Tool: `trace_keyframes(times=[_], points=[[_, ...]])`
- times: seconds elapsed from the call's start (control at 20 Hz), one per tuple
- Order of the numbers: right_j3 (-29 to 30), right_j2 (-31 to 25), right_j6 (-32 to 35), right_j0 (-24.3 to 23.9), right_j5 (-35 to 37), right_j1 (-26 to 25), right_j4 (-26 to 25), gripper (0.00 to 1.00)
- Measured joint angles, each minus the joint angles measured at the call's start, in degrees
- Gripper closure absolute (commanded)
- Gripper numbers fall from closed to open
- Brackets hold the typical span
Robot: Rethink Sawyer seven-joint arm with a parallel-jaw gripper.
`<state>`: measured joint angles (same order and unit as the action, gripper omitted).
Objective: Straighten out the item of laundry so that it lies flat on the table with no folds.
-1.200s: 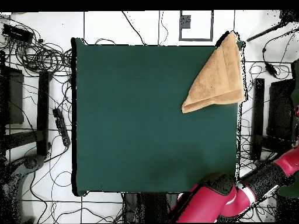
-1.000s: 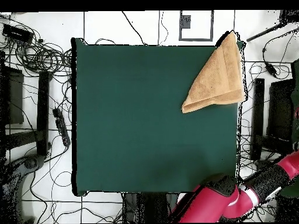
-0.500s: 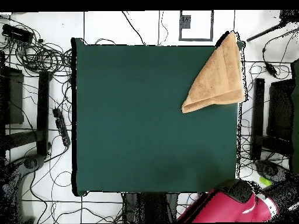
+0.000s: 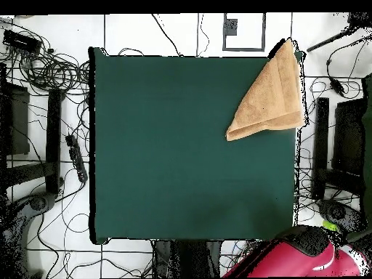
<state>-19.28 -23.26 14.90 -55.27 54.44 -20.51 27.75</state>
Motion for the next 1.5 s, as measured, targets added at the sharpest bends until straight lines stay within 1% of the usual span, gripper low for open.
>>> trace_keyframes(times=[0.15, 0.35, 0.65, 1.05, 1.2, 1.35, 1.5], points=[[-1.20, 0.41, 2.55, 1.07, 0.60, 0.52, -0.06, 1.00], [-3.33, 0.44, 6.57, 3.34, 0.09, -0.22, -0.45, 1.00], [-3.75, 1.53, 11.70, 5.95, -1.89, -2.28, -3.15, 1.00], [-3.77, 1.44, 12.77, 7.00, -3.30, -5.41, -3.49, 1.00], [-3.76, 0.94, 12.77, 7.03, -4.45, -6.50, -2.27, 1.00], [-3.75, -1.61, 12.77, 7.27, -7.53, -7.83, 1.87, 1.00], [-3.73, -3.58, 12.76, 7.51, -9.53, -8.51, 4.87, 1.00]])
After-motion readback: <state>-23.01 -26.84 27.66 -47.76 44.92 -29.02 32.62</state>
